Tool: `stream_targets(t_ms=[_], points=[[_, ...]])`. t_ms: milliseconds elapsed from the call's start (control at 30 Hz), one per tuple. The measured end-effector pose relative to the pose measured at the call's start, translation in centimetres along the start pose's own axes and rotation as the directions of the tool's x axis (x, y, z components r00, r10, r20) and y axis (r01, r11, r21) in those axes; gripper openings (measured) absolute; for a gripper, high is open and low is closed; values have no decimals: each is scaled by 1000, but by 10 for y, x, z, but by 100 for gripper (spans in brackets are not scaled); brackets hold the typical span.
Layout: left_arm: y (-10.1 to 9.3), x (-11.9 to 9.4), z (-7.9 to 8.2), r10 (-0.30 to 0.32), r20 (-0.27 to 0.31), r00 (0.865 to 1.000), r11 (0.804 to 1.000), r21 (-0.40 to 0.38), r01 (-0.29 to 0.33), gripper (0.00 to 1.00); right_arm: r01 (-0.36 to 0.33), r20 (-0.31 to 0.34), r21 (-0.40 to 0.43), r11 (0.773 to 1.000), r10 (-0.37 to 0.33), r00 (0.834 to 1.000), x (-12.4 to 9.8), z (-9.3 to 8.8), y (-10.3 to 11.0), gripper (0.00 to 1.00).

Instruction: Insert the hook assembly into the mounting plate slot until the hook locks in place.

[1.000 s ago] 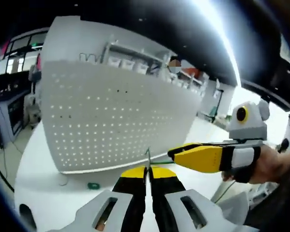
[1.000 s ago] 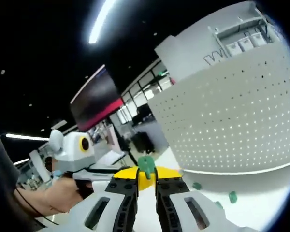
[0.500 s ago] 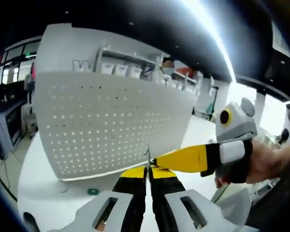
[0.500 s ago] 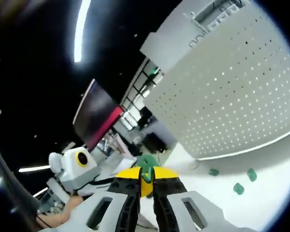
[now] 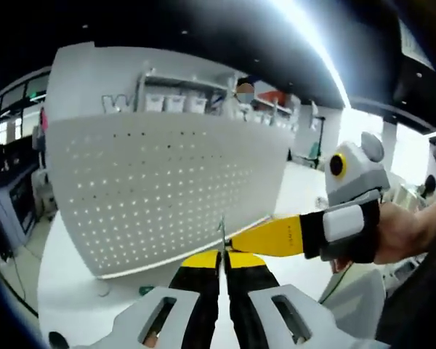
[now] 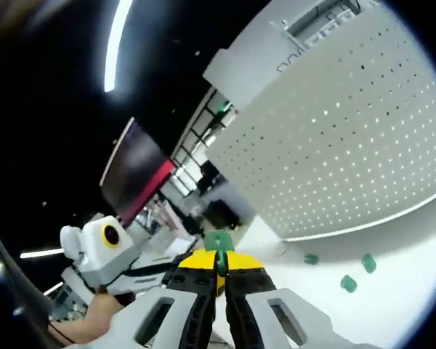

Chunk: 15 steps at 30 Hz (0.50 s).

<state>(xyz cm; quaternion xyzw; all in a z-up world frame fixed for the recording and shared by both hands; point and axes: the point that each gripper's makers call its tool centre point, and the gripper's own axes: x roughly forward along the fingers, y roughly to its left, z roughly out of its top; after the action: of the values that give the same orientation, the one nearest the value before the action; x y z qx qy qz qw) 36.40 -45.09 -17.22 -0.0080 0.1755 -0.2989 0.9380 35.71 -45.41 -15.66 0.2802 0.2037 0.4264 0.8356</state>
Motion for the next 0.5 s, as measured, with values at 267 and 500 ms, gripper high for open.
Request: stream_targets(t_ms=[267,500], points=[[0,0,2,11,17,1000,997,80,-12,4,25,14,-114,993,-23,1000,2,3,3,0],[0,-1,-3,3,13,1000,995,103,-4,6,40,1,-209,977,-40,999,5,0,4,0]])
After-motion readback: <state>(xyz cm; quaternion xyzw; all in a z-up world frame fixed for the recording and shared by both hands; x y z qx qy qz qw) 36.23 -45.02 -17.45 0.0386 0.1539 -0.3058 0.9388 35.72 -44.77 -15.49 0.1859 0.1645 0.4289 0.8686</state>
